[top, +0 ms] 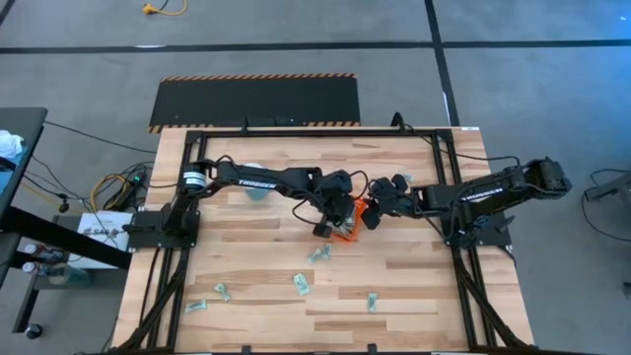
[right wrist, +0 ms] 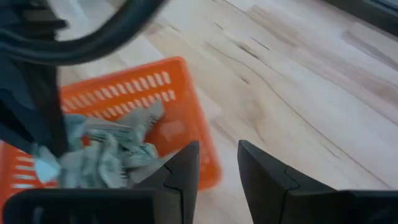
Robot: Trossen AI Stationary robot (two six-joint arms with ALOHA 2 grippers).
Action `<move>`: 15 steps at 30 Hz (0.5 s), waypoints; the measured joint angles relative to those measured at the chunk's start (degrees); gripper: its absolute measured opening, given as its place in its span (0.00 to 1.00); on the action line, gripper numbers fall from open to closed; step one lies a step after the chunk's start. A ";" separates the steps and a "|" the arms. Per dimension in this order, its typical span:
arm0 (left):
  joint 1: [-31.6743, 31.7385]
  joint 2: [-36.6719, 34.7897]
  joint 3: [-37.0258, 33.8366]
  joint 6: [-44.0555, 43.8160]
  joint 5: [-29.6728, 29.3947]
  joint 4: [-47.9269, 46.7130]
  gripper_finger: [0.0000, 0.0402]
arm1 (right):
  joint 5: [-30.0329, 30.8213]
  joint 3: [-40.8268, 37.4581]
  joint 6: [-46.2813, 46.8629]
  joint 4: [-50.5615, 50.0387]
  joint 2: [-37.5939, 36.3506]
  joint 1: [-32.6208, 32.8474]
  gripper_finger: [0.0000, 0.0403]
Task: Pick and place Stevia / Truvia into bins
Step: Put the stevia packet into the basket
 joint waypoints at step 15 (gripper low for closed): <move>0.07 -0.01 0.01 -0.75 -3.29 -1.38 0.19 | -0.52 -0.04 -0.46 -4.03 0.00 -5.25 0.26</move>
